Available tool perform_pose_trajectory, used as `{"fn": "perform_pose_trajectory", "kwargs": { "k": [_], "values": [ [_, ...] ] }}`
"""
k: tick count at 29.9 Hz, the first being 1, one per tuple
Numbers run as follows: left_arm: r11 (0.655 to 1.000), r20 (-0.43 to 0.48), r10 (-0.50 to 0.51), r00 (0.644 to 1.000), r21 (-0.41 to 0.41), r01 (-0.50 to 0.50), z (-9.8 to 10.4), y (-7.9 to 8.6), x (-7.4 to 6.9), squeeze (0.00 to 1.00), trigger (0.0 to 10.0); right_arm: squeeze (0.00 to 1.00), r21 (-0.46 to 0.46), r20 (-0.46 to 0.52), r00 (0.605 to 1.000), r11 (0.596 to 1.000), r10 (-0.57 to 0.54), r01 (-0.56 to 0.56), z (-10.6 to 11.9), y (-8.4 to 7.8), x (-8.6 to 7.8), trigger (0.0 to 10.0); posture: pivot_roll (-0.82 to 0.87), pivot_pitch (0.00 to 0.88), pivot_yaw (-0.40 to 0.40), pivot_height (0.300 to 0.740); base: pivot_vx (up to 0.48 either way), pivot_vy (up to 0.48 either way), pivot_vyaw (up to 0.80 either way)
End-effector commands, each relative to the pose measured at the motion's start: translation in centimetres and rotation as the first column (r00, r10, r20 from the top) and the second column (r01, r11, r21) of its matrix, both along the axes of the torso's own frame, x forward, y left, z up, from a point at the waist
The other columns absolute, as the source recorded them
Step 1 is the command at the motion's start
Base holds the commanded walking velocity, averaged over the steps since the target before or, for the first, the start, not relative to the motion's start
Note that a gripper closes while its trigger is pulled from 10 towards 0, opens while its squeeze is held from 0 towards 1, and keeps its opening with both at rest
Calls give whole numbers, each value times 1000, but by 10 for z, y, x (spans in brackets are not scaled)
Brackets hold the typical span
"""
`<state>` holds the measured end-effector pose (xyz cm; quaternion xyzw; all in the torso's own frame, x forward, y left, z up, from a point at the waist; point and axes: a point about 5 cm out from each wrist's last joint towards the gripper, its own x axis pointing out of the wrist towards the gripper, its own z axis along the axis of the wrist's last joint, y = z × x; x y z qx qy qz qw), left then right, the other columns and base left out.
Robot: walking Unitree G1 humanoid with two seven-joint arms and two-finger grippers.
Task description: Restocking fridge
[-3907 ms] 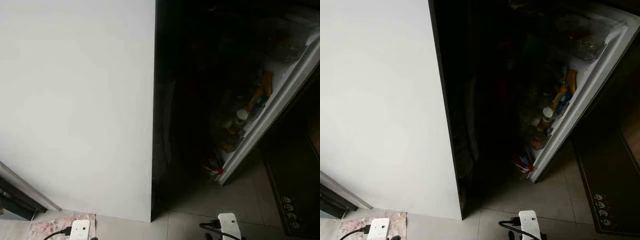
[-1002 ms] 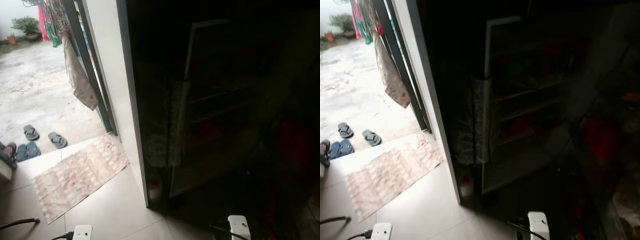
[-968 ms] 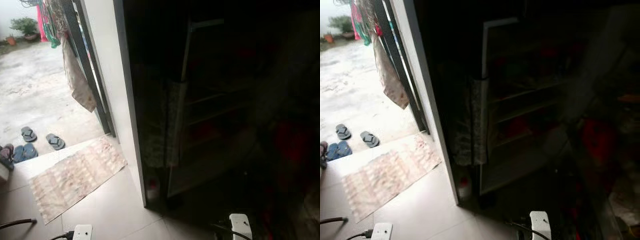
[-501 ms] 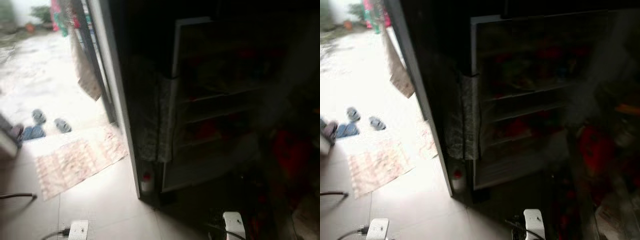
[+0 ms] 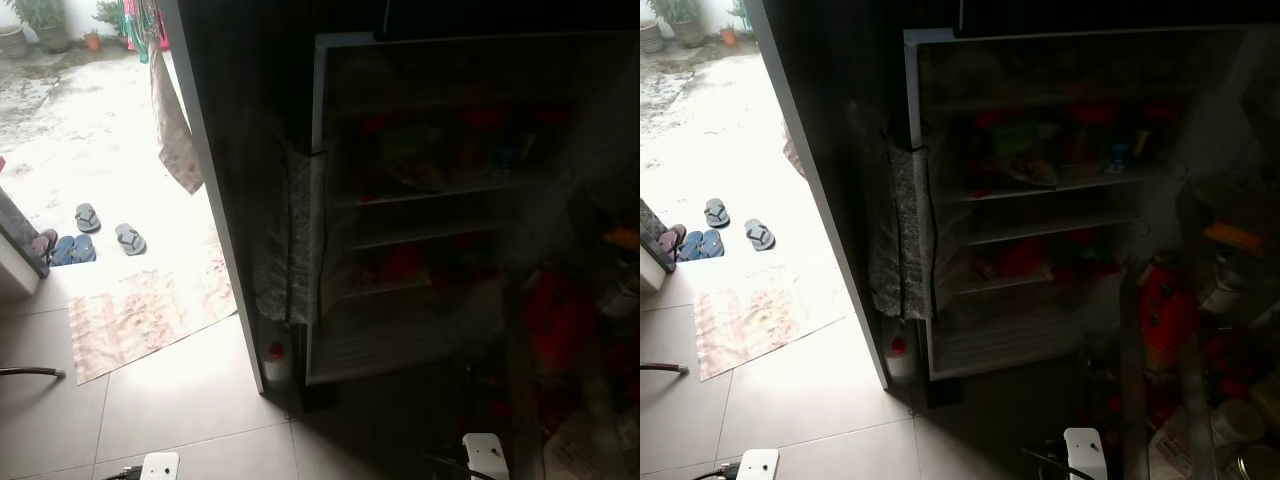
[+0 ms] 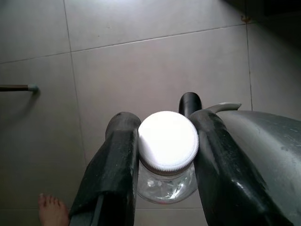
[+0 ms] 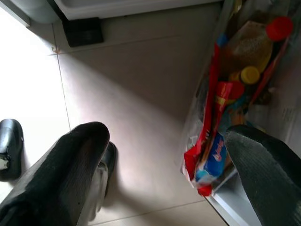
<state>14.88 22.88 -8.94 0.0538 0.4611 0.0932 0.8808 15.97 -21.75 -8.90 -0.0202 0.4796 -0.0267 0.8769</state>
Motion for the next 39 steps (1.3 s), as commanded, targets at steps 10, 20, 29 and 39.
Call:
{"fn": "perform_pose_trajectory", "kwargs": {
  "k": [10,20,29,39],
  "values": [
    [1000,-13,-4,1000,-1,4,-1,4,-4,0,10000,0,-195,17,1000,981,20,-17,5,2,13,10000,48,53,-19,740,0,0,0],
    [1000,-16,-3,1000,-1,3,-1,6,-5,0,10000,0,-305,-49,999,952,-16,0,3,-17,0,10000,50,54,-18,740,0,0,0],
    [1000,-19,-6,1000,0,6,-1,6,-5,0,10000,0,-255,-57,996,966,-67,50,1,-10,-1,10000,50,52,-17,740,0,0,0],
    [1000,-22,-9,1000,1,9,-1,6,-6,0,10000,0,-243,-53,995,968,-82,67,2,-5,5,10000,51,50,-15,740,0,0,0]
  ]
}}
